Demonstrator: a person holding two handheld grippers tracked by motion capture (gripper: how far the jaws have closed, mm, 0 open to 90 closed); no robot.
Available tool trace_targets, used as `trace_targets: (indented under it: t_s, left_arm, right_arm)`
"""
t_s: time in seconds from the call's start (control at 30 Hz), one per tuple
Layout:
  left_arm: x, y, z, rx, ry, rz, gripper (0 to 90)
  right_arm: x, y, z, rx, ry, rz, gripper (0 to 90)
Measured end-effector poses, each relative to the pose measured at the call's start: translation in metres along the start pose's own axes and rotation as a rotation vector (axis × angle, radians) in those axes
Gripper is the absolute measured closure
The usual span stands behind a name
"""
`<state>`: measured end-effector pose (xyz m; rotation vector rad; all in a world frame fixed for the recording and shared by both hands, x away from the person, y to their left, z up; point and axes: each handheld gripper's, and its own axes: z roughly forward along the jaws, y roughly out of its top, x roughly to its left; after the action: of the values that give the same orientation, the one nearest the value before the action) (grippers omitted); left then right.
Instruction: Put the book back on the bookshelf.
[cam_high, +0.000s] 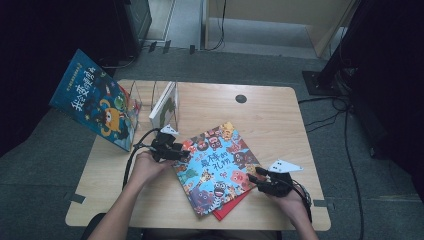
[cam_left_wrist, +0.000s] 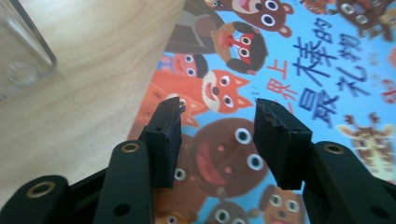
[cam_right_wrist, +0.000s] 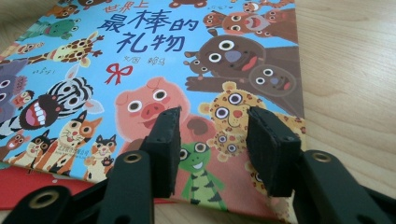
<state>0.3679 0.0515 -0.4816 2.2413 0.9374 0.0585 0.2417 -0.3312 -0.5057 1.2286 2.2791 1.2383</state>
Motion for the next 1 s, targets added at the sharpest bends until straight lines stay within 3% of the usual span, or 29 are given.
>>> trace_targets:
  t_s: [0.07,0.17,0.23,0.27,0.4,0.53,0.73,0.83,0.93,1.0]
  left_arm:
    - [-0.002,-0.001,0.001,-0.010,0.019,0.017,52.4]
    - [0.001,-0.001,0.001,-0.016,-0.003,-0.012,51.7]
    - [0.003,-0.001,0.000,-0.016,-0.018,-0.026,51.6]
    - [0.004,0.000,0.000,-0.014,-0.018,-0.030,52.0]
    - [0.009,0.000,-0.005,0.011,0.004,-0.035,56.0]
    - [0.020,-0.002,-0.011,0.020,0.007,-0.083,60.2]
    - [0.038,-0.007,-0.017,0.000,-0.020,-0.173,68.9]
    - [0.043,-0.008,-0.018,-0.010,-0.031,-0.192,71.7]
    - [0.046,-0.010,-0.017,0.022,0.000,-0.184,71.7]
    - [0.048,-0.012,-0.015,0.020,-0.030,-0.199,70.0]
  right_arm:
    - [0.000,-0.001,-0.002,0.000,-0.005,0.017,58.3]
    - [-0.001,-0.003,-0.004,0.001,-0.004,0.026,61.2]
    - [-0.001,-0.004,-0.007,0.007,-0.009,0.035,67.7]
    - [-0.001,-0.005,-0.010,0.017,-0.017,0.035,75.6]
    - [-0.004,-0.006,-0.014,0.030,-0.027,0.047,84.5]
    - [-0.007,-0.008,-0.017,0.041,-0.010,0.079,88.0]
    - [-0.008,-0.009,-0.023,0.066,-0.013,0.073,90.0]
    - [-0.009,-0.010,-0.025,0.078,-0.019,0.077,90.0]
    - [-0.010,-0.012,-0.026,0.102,-0.017,0.085,90.0]
    - [-0.012,-0.013,-0.026,0.098,-0.015,0.085,90.0]
